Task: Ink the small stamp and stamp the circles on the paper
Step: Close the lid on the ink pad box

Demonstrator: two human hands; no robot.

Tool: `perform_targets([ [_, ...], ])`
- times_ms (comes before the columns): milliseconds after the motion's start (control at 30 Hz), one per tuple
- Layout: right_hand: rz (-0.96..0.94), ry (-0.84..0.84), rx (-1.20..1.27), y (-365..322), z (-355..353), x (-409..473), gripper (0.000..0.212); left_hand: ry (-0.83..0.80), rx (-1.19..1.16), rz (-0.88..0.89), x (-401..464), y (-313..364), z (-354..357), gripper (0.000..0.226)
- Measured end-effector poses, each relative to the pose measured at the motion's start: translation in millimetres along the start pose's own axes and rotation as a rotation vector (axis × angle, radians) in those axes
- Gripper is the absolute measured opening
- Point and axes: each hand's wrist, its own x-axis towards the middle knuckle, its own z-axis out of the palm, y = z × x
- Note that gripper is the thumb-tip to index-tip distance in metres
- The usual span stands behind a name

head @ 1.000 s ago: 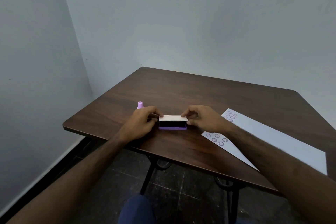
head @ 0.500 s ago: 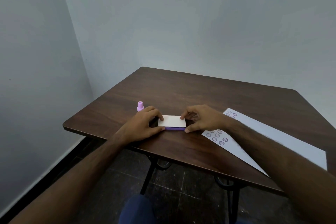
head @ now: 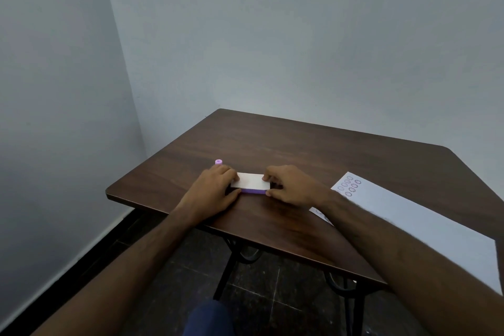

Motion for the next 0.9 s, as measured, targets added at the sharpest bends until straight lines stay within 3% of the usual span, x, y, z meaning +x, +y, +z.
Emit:
perform_targets([
  [167,0.105,-0.020,0.216,4,-18,-15,0.060,0.023,0.093,-0.039,1,18,0,0.034],
  [233,0.148,-0.001,0.255,14,-31,-36,0.060,0.048,0.065,0.001,4,35,1,0.033],
  [400,0.225,0.078,0.094,62,-62,-117,0.032,-0.042,-0.109,0.221,21,110,17,0.029],
  [533,0.366,-0.002,-0.067,98,-82,-180,0.027,-0.220,-0.181,0.384,36,177,37,0.041],
  [700,0.459,-0.085,-0.056,118,-79,-229,0.039,-0.406,-0.146,0.466,46,233,57,0.056],
  [800,0.499,-0.096,-0.045,120,-68,-233,0.048,-0.418,-0.069,0.442,53,237,59,0.062],
  [900,0.540,-0.118,-0.202,120,-57,-217,0.055,-0.423,-0.020,0.351,65,227,58,0.065],
])
